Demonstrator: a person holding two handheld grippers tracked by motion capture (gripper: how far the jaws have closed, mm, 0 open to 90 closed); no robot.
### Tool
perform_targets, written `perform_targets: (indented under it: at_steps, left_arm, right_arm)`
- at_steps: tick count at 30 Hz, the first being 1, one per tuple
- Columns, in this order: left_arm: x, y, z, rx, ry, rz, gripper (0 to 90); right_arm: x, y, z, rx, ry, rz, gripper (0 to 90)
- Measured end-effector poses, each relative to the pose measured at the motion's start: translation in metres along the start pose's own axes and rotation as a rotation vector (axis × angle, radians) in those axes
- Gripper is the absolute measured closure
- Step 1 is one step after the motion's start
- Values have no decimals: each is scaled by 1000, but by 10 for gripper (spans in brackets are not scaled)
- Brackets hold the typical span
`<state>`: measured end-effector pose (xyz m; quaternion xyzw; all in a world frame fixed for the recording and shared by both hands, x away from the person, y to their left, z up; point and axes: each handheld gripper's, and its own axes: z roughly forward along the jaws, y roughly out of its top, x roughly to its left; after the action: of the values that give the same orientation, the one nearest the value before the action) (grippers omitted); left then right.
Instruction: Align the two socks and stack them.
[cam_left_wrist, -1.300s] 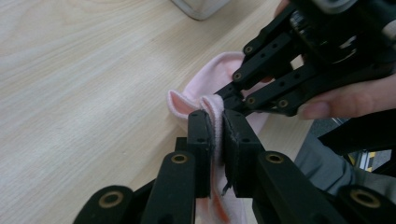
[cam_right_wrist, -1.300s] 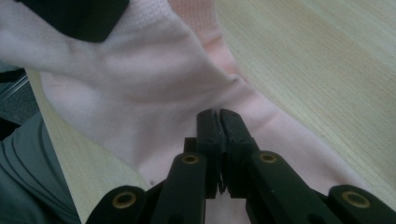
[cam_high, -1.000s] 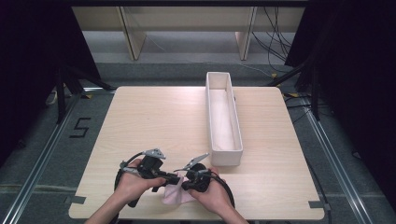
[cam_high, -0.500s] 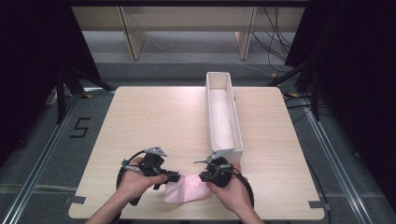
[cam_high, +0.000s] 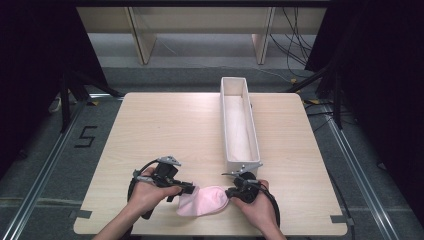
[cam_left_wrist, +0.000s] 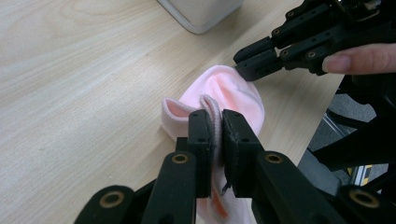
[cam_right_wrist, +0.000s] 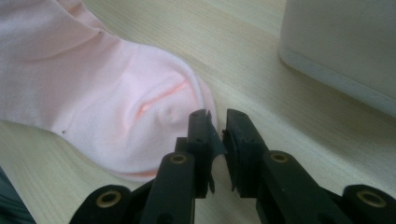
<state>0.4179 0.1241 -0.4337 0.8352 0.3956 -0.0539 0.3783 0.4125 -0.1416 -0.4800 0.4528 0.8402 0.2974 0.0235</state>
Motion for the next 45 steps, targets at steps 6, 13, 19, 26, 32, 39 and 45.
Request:
perform_targets:
  at_steps: [6, 13, 19, 26, 32, 39, 45]
  left_arm:
    - [-6, 6, 5, 10, 4, 5, 818]
    - [-10, 11, 13, 13, 7, 1, 818]
    - [-12, 15, 19, 30, 19, -17, 817]
    - [-12, 18, 27, 37, 34, -8, 815]
    - [-14, 19, 34, 37, 51, -19, 810]
    - [-15, 20, 40, 47, 59, -7, 806]
    - [-16, 20, 46, 45, 63, -6, 786]
  right_arm:
    - [1, -1, 3, -5, -1, -5, 810]
    - [3, -1, 5, 2, 3, -13, 835]
    - [4, -2, 6, 4, 5, -13, 839]
    - [5, -2, 6, 13, 11, -1, 838]
    - [6, -2, 5, 12, 5, 4, 837]
    - [6, -2, 5, 13, -3, 7, 835]
    - [5, -2, 5, -5, 13, -21, 828]
